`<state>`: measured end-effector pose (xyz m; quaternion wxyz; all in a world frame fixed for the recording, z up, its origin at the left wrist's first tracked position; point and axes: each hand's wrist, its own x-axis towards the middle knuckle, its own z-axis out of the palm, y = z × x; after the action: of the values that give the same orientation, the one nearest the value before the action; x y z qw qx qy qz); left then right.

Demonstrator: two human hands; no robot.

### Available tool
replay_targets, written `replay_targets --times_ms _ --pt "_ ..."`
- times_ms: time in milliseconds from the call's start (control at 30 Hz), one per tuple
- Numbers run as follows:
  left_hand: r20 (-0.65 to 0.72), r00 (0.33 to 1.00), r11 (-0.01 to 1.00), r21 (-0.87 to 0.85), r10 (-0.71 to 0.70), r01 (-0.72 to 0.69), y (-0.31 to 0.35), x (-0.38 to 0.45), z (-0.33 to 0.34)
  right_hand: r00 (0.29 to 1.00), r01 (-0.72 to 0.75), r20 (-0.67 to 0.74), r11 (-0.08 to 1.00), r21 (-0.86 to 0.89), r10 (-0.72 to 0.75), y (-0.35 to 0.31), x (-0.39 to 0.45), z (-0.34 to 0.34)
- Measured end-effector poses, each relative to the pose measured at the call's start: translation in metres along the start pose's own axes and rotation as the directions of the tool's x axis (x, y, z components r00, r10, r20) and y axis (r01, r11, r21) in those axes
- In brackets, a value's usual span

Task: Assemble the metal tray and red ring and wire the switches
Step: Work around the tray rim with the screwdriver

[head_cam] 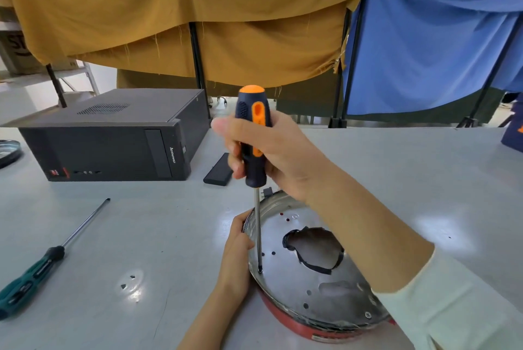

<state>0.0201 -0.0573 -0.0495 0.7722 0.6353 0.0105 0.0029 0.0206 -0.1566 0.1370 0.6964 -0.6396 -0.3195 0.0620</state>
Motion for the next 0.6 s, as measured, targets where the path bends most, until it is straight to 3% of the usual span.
replay_targets --times_ms 100,167,267,367,433,467,533,600 --pt "0.002 1.000 1.000 -0.014 0.006 -0.006 0.000 -0.001 0.000 0.924 -0.073 0.381 0.995 0.062 0.044 -0.009 0.005 -0.006" --pt "0.011 1.000 1.000 -0.014 0.019 -0.019 0.000 -0.002 -0.001 0.901 -0.087 0.433 0.990 0.107 0.032 -0.009 0.007 -0.004" --pt "0.031 0.999 0.999 -0.012 0.033 -0.033 0.000 -0.004 -0.002 0.949 -0.097 0.309 0.988 0.119 0.056 -0.003 0.008 0.003" --pt "0.046 0.998 0.999 -0.009 0.048 -0.048 0.001 -0.005 -0.002 0.993 -0.045 -0.101 0.993 0.110 0.056 0.008 0.007 0.013" --pt "0.051 0.997 0.999 -0.007 0.054 -0.054 0.001 -0.005 -0.001 0.908 0.008 -0.418 1.000 0.022 0.002 0.013 0.006 0.020" --pt "0.047 0.998 0.999 -0.006 0.052 -0.051 0.001 -0.005 -0.001 0.866 0.014 -0.499 0.999 -0.030 -0.027 0.015 0.005 0.020" --pt "0.038 0.998 0.999 -0.005 0.048 -0.048 0.001 -0.005 -0.001 0.879 -0.009 -0.476 0.997 -0.079 -0.029 0.012 0.006 0.016" --pt "0.023 0.999 0.999 -0.001 0.032 -0.032 0.002 -0.004 -0.001 0.970 -0.033 -0.243 0.998 -0.050 0.020 0.006 0.008 0.007"
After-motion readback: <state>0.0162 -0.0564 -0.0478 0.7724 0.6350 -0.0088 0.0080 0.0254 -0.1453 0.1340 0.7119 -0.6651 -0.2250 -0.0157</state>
